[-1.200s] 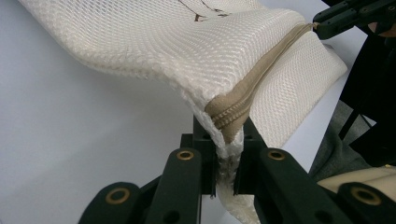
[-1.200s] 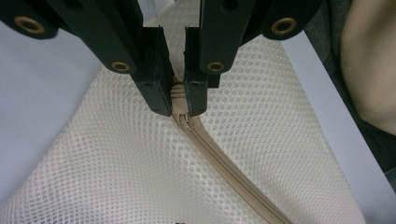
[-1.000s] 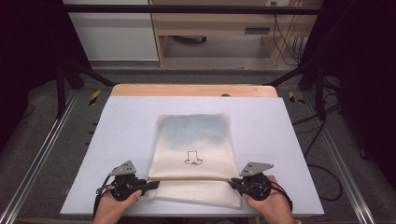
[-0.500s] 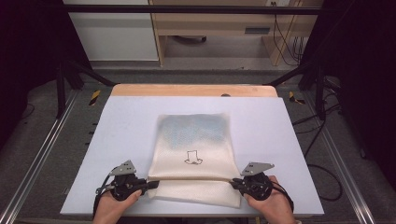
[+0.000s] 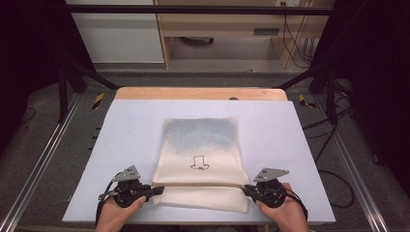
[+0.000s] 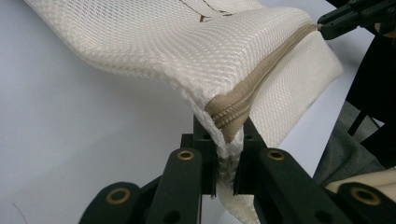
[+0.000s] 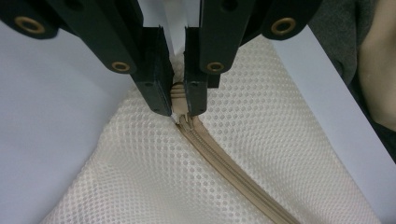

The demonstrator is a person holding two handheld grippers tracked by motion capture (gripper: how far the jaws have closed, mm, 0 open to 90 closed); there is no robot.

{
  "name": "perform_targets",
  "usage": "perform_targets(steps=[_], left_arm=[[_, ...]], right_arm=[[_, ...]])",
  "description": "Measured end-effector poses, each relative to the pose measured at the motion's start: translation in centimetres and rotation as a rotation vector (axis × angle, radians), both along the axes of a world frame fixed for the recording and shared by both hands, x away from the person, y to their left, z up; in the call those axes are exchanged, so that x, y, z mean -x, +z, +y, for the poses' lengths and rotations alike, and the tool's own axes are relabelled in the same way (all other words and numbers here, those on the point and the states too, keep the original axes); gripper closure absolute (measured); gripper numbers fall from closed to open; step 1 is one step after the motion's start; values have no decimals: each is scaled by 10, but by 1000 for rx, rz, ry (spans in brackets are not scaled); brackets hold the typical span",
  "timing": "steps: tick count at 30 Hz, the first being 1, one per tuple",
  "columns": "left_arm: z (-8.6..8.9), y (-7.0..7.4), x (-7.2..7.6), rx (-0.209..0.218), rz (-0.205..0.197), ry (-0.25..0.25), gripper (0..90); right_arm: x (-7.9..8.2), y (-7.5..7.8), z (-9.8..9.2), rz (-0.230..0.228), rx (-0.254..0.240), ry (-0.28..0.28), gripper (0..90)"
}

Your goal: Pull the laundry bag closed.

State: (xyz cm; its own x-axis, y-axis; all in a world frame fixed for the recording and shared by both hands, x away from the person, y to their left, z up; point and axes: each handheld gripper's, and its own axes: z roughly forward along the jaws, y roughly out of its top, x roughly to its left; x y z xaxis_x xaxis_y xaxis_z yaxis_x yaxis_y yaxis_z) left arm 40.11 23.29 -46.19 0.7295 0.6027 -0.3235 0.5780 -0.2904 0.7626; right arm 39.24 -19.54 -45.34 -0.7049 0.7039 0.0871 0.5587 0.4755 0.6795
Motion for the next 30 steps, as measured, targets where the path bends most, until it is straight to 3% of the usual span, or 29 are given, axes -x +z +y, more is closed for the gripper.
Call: perform_targets(steps=[15,17,18,20,23,27,30], left_arm=[[-2,1,4,-29,-5,1,814],[-2,2,6,-44,-13,21,788],[-1,2,6,-47,-12,44,728],[2,2,7,-40,-4,76,485],[6,6,11,-59,-39,112,262],[12,12,15,-70,-72,160,159],[15,18,15,-99,-114,190,114]], right_arm=[[2,2,1,-2,15,-8,819],[3,2,2,0,15,3,818],[4,1,3,5,18,7,814],[5,-1,3,17,-3,23,706],[6,2,7,-18,-49,16,466],[1,10,13,-92,-71,-59,257],[-2,16,14,-150,-76,-141,183]])
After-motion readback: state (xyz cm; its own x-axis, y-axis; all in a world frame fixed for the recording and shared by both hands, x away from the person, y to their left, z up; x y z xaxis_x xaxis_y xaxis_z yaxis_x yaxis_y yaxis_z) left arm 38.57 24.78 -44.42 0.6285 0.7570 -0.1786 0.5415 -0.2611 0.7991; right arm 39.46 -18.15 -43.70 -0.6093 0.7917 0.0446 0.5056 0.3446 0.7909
